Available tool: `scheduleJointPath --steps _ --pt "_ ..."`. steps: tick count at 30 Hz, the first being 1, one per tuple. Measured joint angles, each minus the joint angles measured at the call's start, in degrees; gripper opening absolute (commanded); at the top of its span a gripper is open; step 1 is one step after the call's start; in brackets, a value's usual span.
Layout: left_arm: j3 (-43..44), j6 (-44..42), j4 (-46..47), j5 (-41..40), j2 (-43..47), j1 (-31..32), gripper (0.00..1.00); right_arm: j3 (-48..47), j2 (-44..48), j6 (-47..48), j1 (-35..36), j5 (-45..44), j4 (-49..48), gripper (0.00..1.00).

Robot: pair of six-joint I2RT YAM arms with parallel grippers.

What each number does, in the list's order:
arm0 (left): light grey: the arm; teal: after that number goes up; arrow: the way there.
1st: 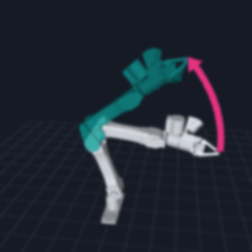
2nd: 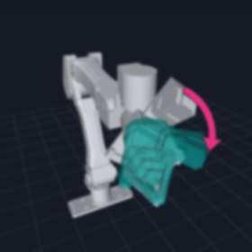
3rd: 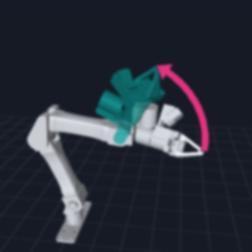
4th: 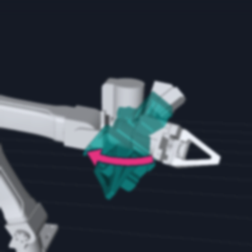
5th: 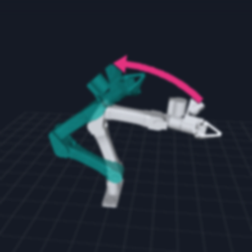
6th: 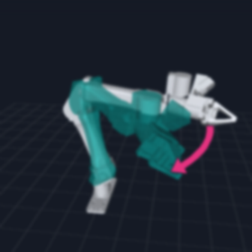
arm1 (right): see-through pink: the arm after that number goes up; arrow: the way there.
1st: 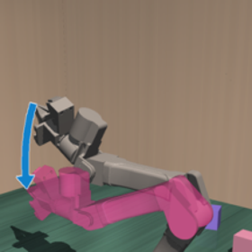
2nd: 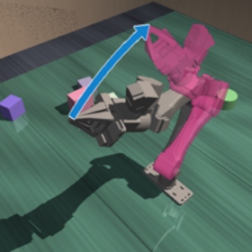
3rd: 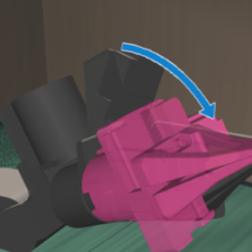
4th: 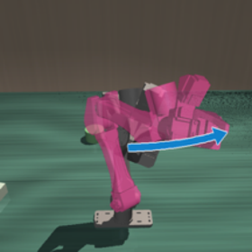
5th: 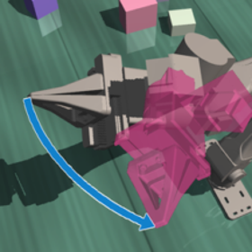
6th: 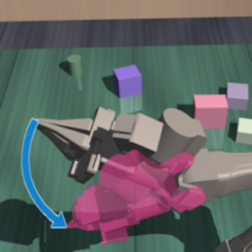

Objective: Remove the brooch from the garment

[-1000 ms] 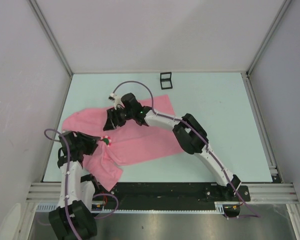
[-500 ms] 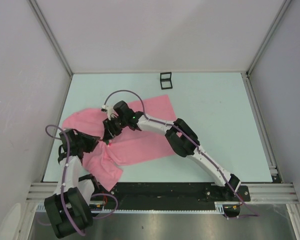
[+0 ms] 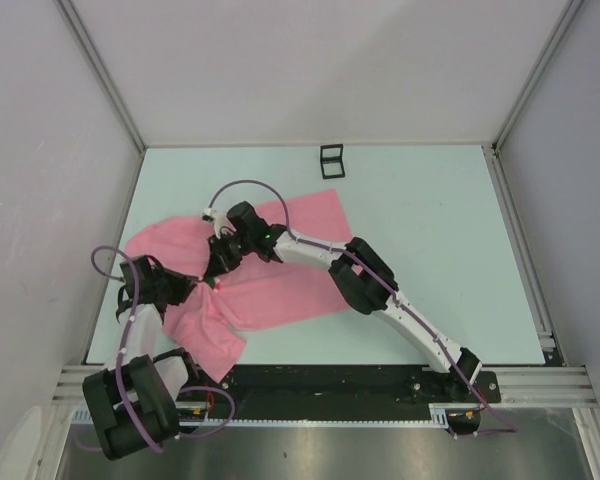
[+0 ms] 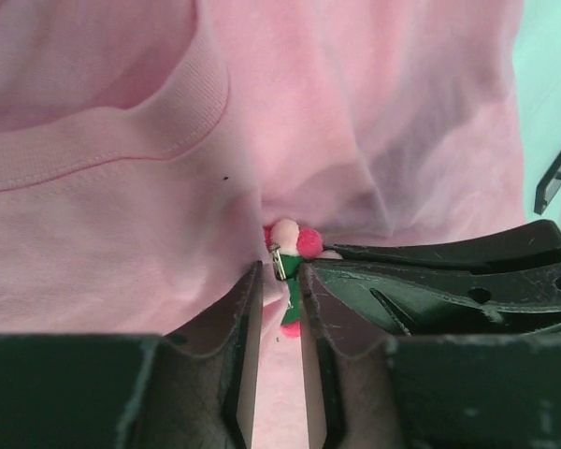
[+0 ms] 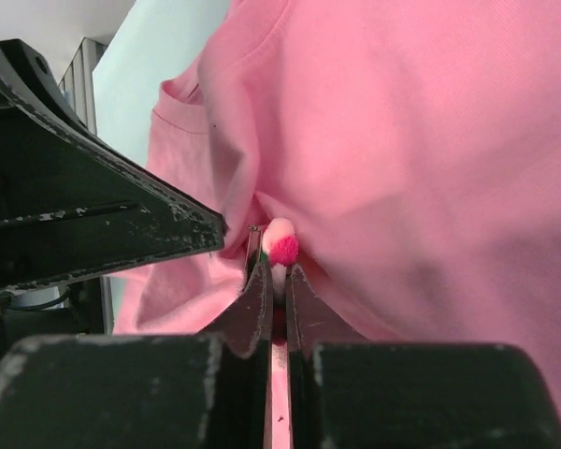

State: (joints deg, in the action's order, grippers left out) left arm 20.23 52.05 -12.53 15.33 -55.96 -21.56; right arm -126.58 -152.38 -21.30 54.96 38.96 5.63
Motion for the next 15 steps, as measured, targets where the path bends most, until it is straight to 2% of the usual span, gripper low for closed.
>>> scheduleJointPath --steps 4,10,15 --pt "0.0 0.7 -1.0 -2.6 0.3 0.0 0.2 3.5 0.4 -1.7 -0.1 -0.9 -4.8 0.0" --pt "-1.6 2.9 -3.1 -5.2 5.0 -0.1 0.16 15.3 5.9 -4.2 0.5 -6.6 -14.6 0.0" --pt "-3.3 4.1 -3.9 -4.4 7.7 -0.1 0.19 25.8 11.1 -7.5 1.0 -12.1 -22.6 0.0"
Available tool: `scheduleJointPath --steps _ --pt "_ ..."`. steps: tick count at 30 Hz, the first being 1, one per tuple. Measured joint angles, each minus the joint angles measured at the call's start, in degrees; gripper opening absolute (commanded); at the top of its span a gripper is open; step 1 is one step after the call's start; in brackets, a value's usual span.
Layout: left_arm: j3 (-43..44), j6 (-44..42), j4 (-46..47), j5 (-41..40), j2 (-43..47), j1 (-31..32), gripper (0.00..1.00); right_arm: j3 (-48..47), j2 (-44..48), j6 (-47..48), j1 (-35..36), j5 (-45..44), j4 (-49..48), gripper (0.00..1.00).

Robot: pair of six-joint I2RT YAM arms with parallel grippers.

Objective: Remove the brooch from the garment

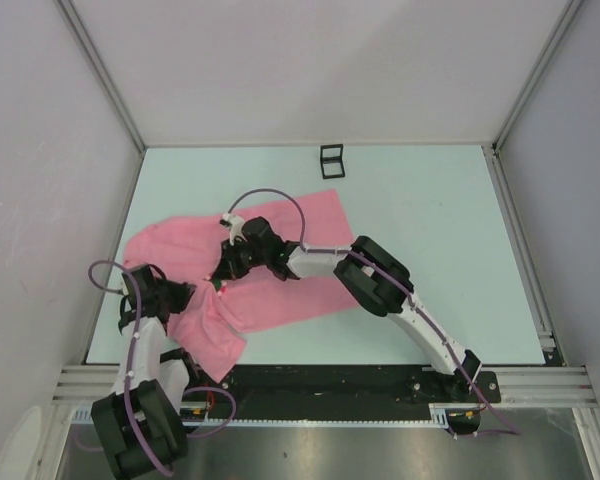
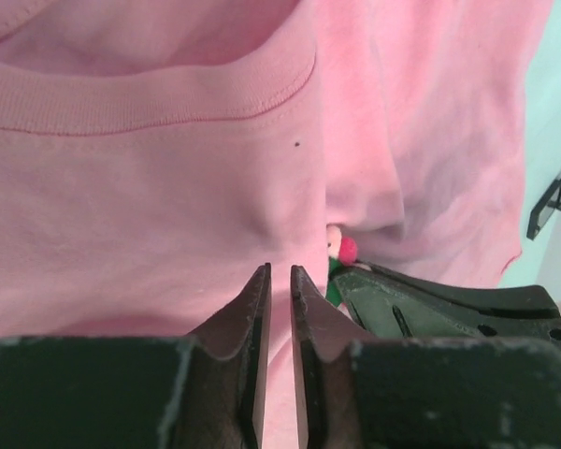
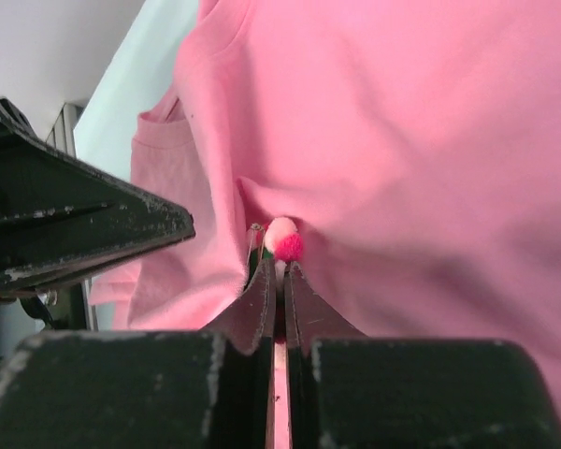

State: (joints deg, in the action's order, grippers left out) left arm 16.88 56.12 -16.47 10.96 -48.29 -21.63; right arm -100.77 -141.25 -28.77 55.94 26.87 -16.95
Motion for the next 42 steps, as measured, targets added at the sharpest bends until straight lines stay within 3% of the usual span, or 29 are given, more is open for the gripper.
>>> scheduleJointPath --steps 3,10,14,18,21,42 --pt "-0.2 0.5 -0.3 1.9 0.1 0.0 0.2 2.4 0.7 -2.3 -0.1 -1.4 -3.5 0.0" --pt "-0.2 0.5 -0.9 4.7 2.7 0.0 0.43 7.3 1.9 -5.6 0.7 -5.4 -11.4 0.0" --pt "1.3 0.4 -1.3 4.3 1.6 0.0 0.44 9.6 2.4 -6.2 1.8 -8.7 -14.8 0.0" --pt "4.2 -0.2 -0.6 3.8 -3.1 -0.6 0.22 10.4 2.4 -6.2 3.0 -11.0 -17.3 0.0" --pt "5.9 -0.8 1.5 4.0 -7.5 -1.4 0.13 11.1 2.4 -6.2 3.8 -12.4 -19.1 0.0" --pt "8.2 -7.1 6.4 6.7 -23.6 -1.8 0.0 12.8 2.4 -8.0 3.2 -13.3 -23.0 0.0"
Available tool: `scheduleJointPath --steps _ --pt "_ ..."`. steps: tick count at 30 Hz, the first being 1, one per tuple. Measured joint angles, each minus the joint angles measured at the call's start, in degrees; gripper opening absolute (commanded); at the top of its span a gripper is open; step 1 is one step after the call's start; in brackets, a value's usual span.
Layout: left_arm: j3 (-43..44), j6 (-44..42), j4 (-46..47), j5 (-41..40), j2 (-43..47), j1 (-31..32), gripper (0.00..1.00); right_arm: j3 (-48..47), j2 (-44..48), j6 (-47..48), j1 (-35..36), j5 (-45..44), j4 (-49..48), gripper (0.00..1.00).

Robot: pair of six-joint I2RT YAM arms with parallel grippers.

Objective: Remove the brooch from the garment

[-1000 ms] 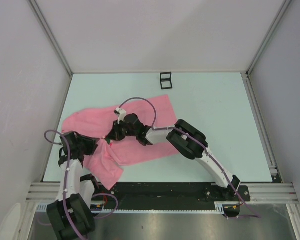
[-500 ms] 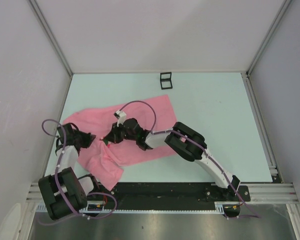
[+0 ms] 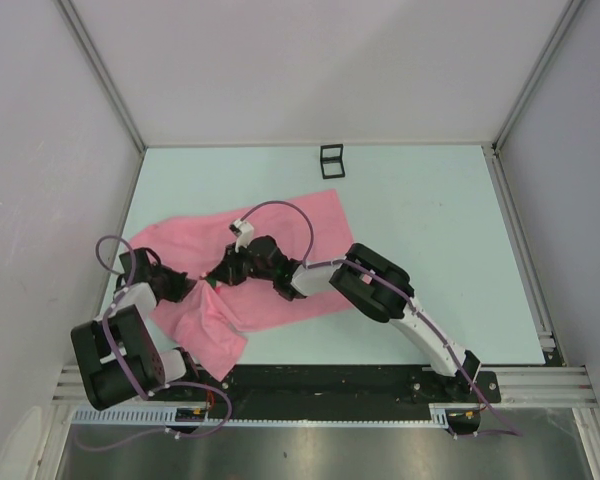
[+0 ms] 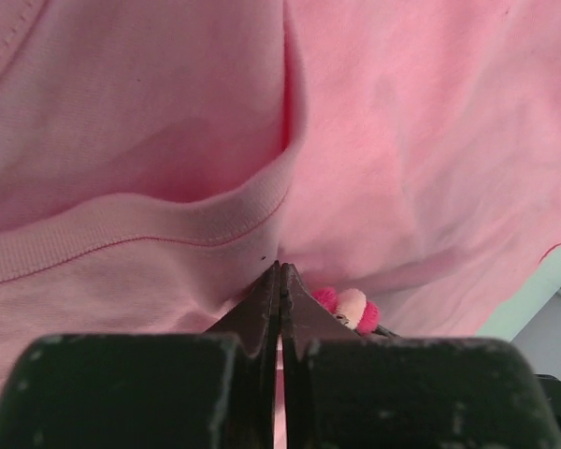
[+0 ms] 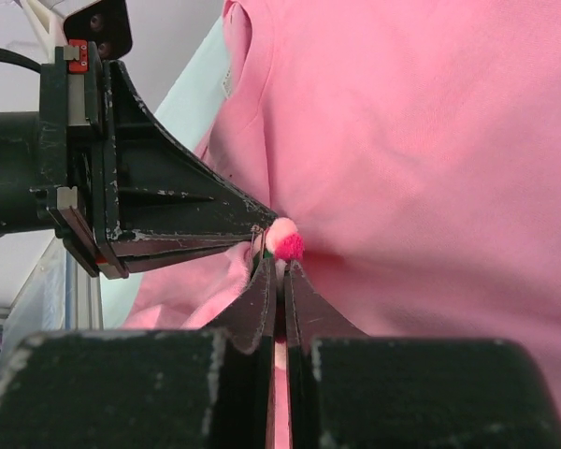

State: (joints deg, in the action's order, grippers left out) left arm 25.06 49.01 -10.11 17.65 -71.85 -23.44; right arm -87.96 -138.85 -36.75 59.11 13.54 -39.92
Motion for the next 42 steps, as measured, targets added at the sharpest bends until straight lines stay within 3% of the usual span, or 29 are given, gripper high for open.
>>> scheduleJointPath --steps 19,24,30,36,42 --pt "-3.4 -3.0 -0.3 1.3 5.2 -0.4 0.01 -1.2 0.0 -1.5 0.1 0.6 0.1 0.0" --pt "-3.4 -3.8 -0.3 1.6 5.2 -0.4 0.0 -4.5 -0.7 -3.3 -0.7 5.7 4.0 0.2" --pt "-3.4 -4.5 0.3 2.3 3.4 -0.4 0.0 -9.3 -1.0 -3.1 -1.7 12.4 13.2 0.36" --pt "-3.6 -4.5 1.1 2.7 3.2 -0.4 0.0 -15.7 -2.3 0.9 -2.7 17.5 23.1 0.46" --pt "-3.7 -4.5 1.2 2.7 3.2 -0.4 0.0 -23.7 -6.4 4.7 -3.7 20.7 30.1 0.46"
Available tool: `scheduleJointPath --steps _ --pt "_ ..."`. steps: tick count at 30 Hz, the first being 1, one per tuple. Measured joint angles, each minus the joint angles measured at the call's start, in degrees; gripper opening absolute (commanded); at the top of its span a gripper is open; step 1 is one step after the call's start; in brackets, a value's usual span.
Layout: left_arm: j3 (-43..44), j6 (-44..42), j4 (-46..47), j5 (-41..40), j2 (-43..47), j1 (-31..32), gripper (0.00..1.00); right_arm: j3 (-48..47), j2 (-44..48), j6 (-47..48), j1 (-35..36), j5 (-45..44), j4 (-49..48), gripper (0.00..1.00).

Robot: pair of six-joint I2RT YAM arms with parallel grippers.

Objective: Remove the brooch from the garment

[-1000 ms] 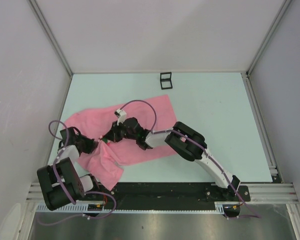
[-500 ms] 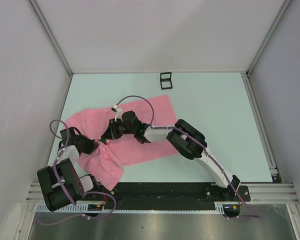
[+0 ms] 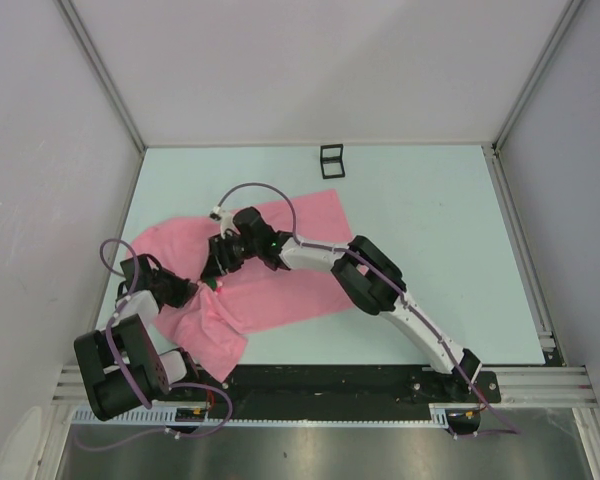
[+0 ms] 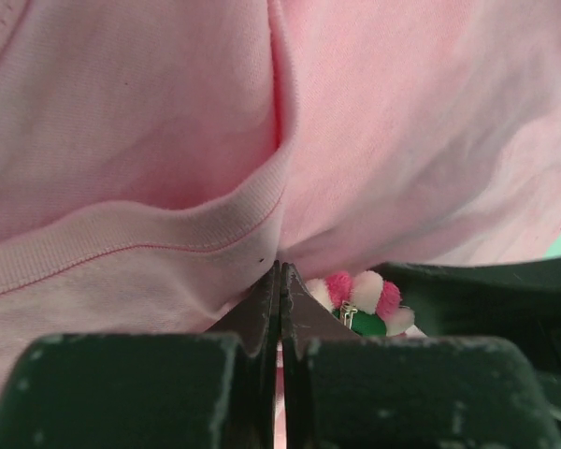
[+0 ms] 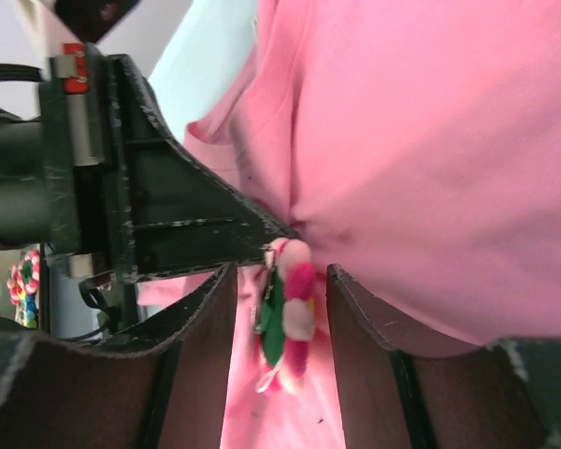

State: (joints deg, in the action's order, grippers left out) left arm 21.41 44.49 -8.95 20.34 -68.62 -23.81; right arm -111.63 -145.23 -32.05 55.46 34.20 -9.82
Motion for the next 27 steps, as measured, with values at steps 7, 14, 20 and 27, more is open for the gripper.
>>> scheduleJointPath --steps 7,14,20,27 --pt "-0.1 0.0 0.1 0.0 0.0 0.0 0.0 -4.2 -3.6 1.5 -0.6 2.6 4.6 0.26" --pt "-0.1 0.0 0.1 0.0 0.2 0.0 0.0 -4.2 -3.6 0.6 -0.9 4.6 3.4 0.0" --pt "-0.1 0.0 -0.5 -0.2 1.1 0.0 0.0 -2.1 -3.6 -2.1 -0.8 5.3 -3.3 0.0" --pt "-1.5 0.1 -1.5 -0.1 4.5 0.0 0.0 9.3 -1.7 -5.9 -0.6 0.0 -17.5 0.0"
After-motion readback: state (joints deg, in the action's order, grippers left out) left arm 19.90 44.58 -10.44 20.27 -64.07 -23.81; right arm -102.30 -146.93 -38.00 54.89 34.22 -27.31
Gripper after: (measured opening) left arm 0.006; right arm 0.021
